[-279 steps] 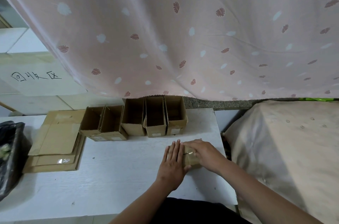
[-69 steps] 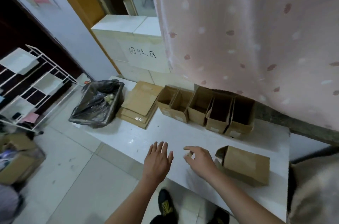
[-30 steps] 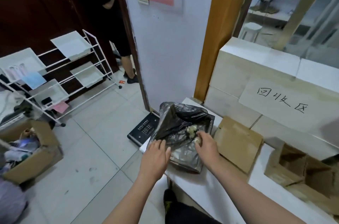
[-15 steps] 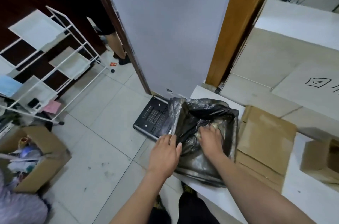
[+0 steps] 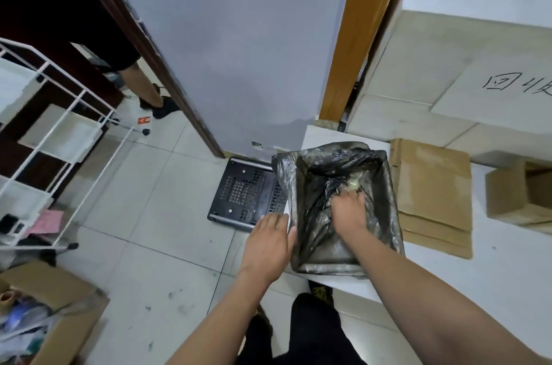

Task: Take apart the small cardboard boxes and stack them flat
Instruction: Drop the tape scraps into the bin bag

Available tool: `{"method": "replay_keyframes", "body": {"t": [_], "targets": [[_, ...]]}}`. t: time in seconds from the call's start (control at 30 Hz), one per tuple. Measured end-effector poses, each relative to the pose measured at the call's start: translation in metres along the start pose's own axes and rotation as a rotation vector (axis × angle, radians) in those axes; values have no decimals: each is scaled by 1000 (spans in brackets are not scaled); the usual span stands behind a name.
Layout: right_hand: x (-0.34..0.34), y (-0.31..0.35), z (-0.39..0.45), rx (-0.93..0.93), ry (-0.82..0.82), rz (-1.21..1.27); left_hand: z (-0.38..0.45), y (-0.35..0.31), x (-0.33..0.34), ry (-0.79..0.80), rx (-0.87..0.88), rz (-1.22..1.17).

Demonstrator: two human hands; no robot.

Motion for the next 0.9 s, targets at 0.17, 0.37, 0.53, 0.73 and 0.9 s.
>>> {"method": "replay_keyframes", "body": {"t": [0.17, 0.37, 0.53, 0.73, 0.9], "targets": [[-15, -8, 0, 79, -59, 180, -3, 4, -3, 3, -11, 15], [-8, -19, -11, 55, 2, 338, -2, -8, 2, 28, -10, 88], [-6, -29, -12, 18, -3, 360, 4, -27, 7, 10, -35, 135], [7, -41, -22, -23, 82, 343, 8, -45, 28, 54, -123, 186], [14, -68, -54, -66, 0, 322, 17, -75, 47, 97, -126, 187]]}}
Point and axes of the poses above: each hand's wrist, its own z-axis towards the middle knuckle, its own x-axis out of the palm, y = z × x, the point moved 9 cm from there along z, towards the middle knuckle, and after that the axes turned 12 degrees about -z, right-handed, at the moved point
